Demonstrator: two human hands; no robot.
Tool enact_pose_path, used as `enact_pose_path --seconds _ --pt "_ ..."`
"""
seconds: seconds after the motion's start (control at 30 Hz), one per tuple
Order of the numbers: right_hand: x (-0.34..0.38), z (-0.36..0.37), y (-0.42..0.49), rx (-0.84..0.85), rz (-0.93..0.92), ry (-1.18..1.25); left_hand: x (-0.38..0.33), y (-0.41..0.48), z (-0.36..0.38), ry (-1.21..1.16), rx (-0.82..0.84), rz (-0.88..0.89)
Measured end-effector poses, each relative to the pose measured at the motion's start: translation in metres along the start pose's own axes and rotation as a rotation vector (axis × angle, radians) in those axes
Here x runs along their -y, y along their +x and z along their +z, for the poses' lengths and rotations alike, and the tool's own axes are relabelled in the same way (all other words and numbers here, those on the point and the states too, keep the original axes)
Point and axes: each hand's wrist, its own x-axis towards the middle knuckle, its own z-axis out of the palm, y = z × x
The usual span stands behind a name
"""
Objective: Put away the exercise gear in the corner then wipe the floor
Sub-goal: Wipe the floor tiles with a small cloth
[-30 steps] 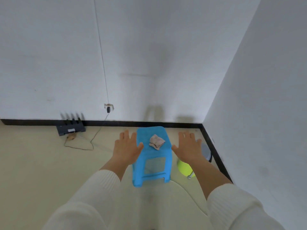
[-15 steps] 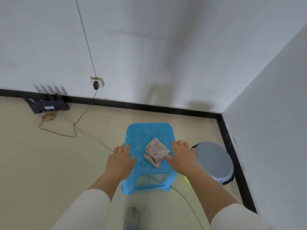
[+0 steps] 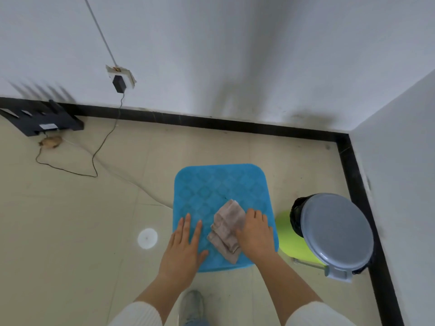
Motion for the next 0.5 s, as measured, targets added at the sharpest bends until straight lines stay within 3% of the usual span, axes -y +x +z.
enact_pose_path --seconds 0.17,0.27,0.5 --pt "0.013 -0.015 -0.002 0.022 -0.016 0.174 -0.004 0.001 -0.034 0.006 0.073 0.026" --pt "0.023 -0.036 -0.014 0.019 -0.029 0.318 -0.001 0.000 -0.067 -0.021 0.150 -0.068" --pt "0.044 -0.103 -0.085 0.085 -0.133 0.409 -0.016 -0.086 -0.119 -0.207 -0.010 -0.181"
